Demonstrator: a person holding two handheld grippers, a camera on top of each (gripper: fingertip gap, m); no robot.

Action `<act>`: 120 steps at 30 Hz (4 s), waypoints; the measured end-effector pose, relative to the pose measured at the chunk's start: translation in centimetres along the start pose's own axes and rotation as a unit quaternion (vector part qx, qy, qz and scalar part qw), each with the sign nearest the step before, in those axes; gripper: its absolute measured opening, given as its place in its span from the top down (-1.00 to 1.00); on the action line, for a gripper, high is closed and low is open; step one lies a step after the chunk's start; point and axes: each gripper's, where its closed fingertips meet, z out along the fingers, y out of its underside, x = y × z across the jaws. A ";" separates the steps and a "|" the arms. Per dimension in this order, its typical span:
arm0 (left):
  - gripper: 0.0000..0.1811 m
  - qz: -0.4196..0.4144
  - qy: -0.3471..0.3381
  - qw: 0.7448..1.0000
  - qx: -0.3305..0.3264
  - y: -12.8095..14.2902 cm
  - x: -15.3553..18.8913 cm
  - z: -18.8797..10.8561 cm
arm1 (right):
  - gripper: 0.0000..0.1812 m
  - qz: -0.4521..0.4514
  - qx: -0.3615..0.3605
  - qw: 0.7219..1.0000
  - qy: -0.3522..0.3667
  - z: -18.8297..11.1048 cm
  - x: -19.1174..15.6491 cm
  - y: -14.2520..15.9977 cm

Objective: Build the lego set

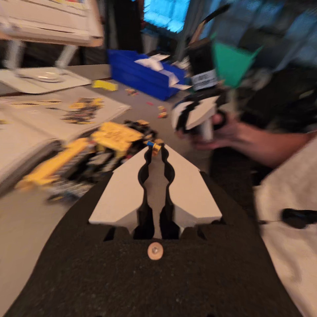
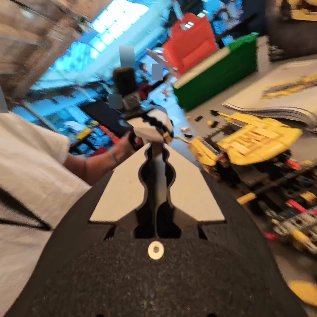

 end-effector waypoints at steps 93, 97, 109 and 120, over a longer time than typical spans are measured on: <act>0.89 0.259 -0.079 0.960 -0.075 2.1 2.9 3.0 | 0.71 0.063 -0.086 0.994 0.030 0.3 0.6 2.3; 0.90 0.317 -0.079 0.941 -0.087 1.9 4.4 3.0 | 0.92 0.116 -0.074 0.990 -0.027 -0.1 -0.5 2.4; 0.87 0.398 -0.329 0.853 -0.082 0.4 1.6 2.9 | 0.96 0.244 0.024 0.969 -0.008 -0.3 1.6 0.6; 0.93 0.484 -0.333 0.804 -0.090 0.6 2.2 3.7 | 0.96 0.269 -0.003 0.963 -0.012 -0.7 1.5 0.9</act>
